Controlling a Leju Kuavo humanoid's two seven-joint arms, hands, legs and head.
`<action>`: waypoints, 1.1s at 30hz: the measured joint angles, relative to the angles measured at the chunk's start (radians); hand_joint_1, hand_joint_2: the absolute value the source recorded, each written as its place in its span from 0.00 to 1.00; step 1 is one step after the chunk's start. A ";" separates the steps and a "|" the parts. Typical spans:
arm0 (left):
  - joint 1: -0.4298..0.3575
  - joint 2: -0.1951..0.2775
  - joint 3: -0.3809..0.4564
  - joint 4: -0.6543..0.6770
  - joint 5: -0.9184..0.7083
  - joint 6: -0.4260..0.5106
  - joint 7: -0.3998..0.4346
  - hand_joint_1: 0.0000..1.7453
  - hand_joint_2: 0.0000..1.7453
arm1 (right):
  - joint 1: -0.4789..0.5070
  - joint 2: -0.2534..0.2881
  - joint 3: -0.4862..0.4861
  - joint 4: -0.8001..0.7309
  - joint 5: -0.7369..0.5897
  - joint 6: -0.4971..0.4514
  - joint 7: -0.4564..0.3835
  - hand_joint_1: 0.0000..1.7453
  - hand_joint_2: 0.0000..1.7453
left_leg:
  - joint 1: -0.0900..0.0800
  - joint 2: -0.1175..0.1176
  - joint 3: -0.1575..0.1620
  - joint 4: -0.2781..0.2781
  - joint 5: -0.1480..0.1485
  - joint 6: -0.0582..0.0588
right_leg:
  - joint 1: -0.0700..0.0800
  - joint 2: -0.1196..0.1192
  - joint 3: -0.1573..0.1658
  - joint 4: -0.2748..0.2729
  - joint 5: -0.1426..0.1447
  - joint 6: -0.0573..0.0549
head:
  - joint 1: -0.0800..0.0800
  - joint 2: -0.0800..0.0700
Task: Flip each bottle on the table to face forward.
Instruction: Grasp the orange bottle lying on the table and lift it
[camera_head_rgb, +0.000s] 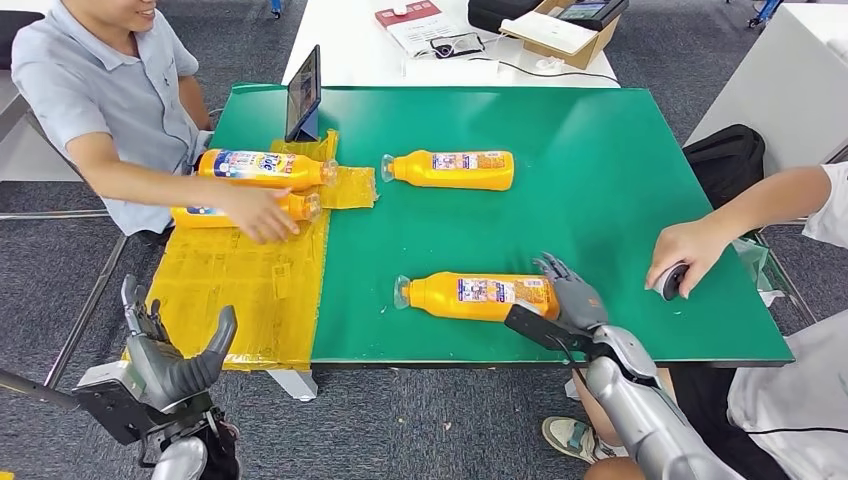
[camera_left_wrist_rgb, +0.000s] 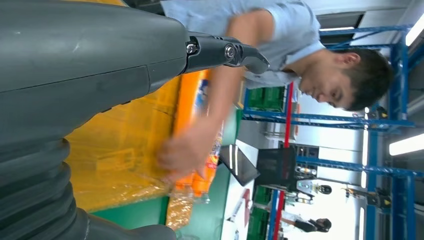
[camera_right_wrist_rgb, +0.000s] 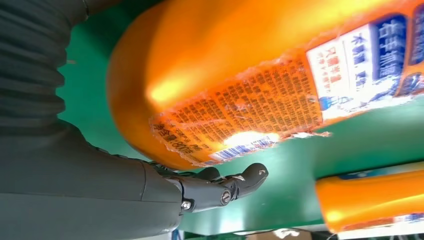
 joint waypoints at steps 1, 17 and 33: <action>-0.005 0.001 -0.002 0.002 -0.002 0.000 -0.003 0.00 1.00 | -0.016 0.011 0.002 0.025 -0.005 -0.003 -0.008 0.00 1.00 | 0.000 0.000 0.000 0.000 0.000 0.000 | 0.000 0.000 0.000 0.000 0.000 0.000 | 0.000 0.000; -0.080 0.006 -0.001 0.108 0.061 -0.012 -0.034 0.00 1.00 | -0.126 0.127 0.057 0.207 0.008 -0.042 -0.060 0.00 1.00 | 0.000 0.000 0.000 0.000 0.000 0.000 | 0.000 0.000 0.000 0.000 0.000 0.000 | 0.000 0.000; -0.114 0.006 0.004 0.191 0.069 -0.012 -0.035 0.00 1.00 | -0.142 0.147 0.081 0.248 0.010 -0.031 -0.057 0.00 1.00 | 0.000 0.000 0.000 0.000 0.000 0.000 | 0.000 0.000 0.000 0.000 0.000 0.000 | 0.000 0.000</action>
